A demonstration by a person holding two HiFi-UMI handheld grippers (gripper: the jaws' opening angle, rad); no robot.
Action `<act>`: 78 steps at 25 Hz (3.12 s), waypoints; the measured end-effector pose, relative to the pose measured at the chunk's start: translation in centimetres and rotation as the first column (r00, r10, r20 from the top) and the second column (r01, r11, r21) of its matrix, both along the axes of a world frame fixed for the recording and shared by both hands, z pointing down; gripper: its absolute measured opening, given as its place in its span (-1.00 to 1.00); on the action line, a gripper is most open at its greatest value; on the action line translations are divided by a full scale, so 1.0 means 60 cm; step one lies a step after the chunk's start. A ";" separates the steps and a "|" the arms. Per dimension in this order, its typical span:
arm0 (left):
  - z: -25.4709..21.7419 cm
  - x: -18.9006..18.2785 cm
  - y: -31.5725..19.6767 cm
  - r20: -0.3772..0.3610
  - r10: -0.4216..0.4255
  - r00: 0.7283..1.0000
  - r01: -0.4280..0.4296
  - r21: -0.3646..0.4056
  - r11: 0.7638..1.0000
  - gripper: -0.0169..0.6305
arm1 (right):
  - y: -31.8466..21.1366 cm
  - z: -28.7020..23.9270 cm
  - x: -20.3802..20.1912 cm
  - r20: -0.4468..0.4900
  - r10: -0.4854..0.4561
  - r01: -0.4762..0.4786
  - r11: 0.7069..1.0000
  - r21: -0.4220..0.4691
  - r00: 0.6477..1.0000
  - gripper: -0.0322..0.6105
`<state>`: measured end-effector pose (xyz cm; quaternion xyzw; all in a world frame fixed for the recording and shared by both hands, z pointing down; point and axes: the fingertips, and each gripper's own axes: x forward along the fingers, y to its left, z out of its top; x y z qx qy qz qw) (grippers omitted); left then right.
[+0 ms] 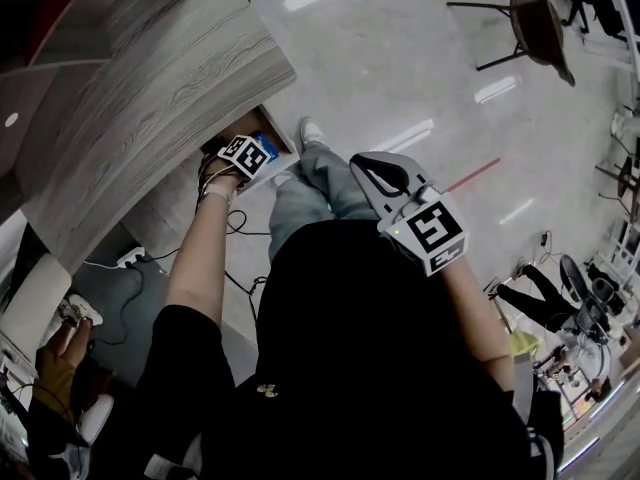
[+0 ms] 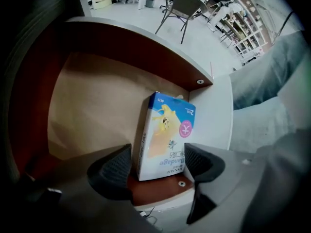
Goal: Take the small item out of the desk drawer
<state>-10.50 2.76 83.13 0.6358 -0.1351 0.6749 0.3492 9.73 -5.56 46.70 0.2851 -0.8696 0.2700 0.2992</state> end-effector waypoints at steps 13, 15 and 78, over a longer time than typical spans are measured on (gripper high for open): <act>-0.045 0.023 0.009 -0.120 -0.048 0.992 0.050 0.014 0.999 0.01 | 0.017 -0.012 -0.001 0.034 0.001 -0.002 0.999 0.035 0.999 -0.90; -0.058 0.027 0.007 -0.137 -0.043 0.990 0.047 0.027 0.999 -0.03 | 0.021 -0.017 -0.001 0.038 -0.002 0.001 0.999 0.042 0.999 -0.90; -0.122 0.057 0.033 -0.285 -0.049 0.957 0.098 0.161 0.982 -0.35 | 0.086 -0.041 0.005 0.080 0.009 -0.016 0.997 0.081 0.997 -0.90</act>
